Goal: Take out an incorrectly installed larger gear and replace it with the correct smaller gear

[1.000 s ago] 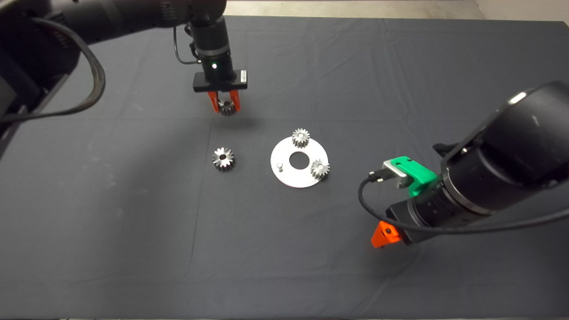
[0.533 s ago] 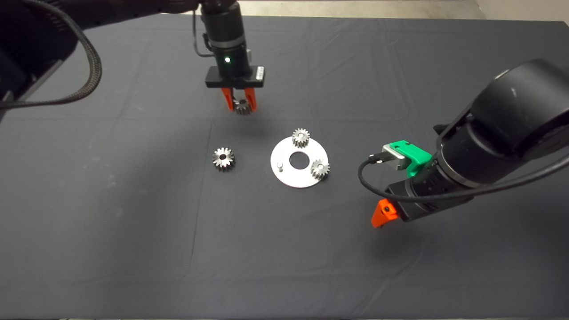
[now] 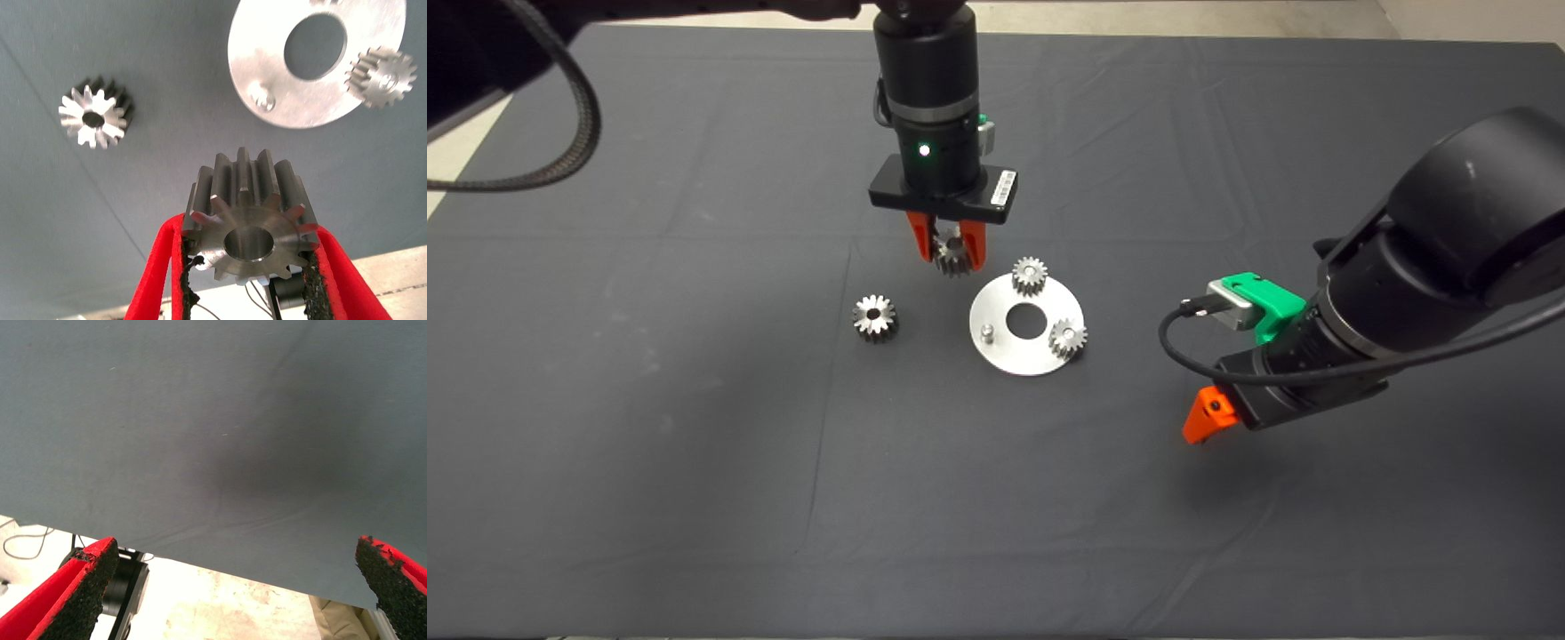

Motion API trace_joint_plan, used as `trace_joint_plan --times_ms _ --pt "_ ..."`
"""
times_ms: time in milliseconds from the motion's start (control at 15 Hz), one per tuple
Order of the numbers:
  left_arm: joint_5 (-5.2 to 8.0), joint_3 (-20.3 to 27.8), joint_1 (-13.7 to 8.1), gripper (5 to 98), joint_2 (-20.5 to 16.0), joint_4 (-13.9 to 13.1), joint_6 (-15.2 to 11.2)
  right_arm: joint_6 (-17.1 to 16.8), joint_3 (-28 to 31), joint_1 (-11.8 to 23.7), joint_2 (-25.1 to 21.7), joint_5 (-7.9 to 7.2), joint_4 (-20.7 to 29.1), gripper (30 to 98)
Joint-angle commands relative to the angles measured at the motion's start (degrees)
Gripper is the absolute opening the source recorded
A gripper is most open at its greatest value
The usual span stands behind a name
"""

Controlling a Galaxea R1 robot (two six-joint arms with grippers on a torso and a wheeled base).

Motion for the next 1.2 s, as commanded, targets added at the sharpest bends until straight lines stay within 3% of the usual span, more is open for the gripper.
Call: trace_joint_plan --times_ms 0,200,533,867,1133 --pt "5.18 1.45 -2.10 30.1 1.05 -2.20 -2.48 -2.40 1.88 3.57 -4.23 -5.14 -0.22 94.0" --pt "5.11 1.45 -1.83 30.1 2.62 -2.20 -4.41 -2.41 2.50 3.57 -4.95 -5.14 -0.22 94.0" --pt "5.20 1.01 -1.19 30.0 3.77 -0.48 -4.50 -2.41 2.32 3.57 -5.61 -5.14 0.48 94.0" --pt "5.20 0.92 5.79 30.0 3.68 5.76 -5.17 -2.49 3.53 4.45 -7.60 -5.14 2.33 94.0" --pt "5.20 0.79 7.48 30.0 3.60 6.94 -5.91 -2.79 3.55 4.63 -7.86 -5.14 2.68 94.0"
